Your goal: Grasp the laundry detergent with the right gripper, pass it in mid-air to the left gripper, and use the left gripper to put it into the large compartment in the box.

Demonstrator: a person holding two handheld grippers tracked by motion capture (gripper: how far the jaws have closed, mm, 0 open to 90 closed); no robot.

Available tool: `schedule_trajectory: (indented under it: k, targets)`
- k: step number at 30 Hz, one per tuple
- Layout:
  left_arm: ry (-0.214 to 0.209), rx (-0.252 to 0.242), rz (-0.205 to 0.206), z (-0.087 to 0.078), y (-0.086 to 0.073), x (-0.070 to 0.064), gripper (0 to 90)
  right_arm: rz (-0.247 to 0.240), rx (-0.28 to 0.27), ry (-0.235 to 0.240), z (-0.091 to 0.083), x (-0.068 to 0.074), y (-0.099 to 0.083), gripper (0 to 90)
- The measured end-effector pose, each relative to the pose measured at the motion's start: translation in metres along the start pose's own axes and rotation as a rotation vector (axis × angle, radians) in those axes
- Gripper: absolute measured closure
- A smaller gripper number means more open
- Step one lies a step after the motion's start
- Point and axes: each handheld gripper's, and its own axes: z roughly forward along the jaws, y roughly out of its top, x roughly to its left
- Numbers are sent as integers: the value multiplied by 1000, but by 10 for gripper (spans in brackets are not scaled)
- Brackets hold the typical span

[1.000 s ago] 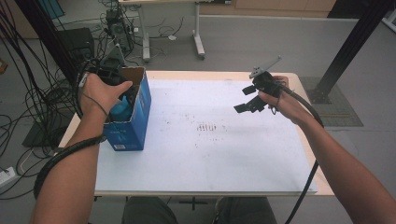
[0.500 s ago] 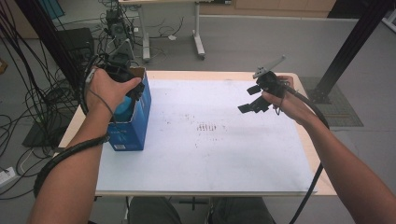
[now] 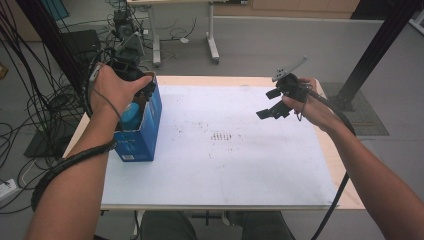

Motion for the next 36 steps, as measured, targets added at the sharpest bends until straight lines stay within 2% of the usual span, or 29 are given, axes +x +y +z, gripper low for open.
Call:
schedule_trajectory:
  k: [7,14,27,36]
  targets:
    - [-2,-8,18,-5,2,-10,157,-9,8,-16,-6,-2,5,63]
    - [-39,-19,37,-6,6,-22,133,-7,19,-34,-12,-8,8,63]
    - [-132,-39,110,0,16,-61,100,-19,41,-70,-22,-18,13,65]
    - [-159,-32,144,9,19,-82,98,-17,59,-92,-26,-23,14,65]
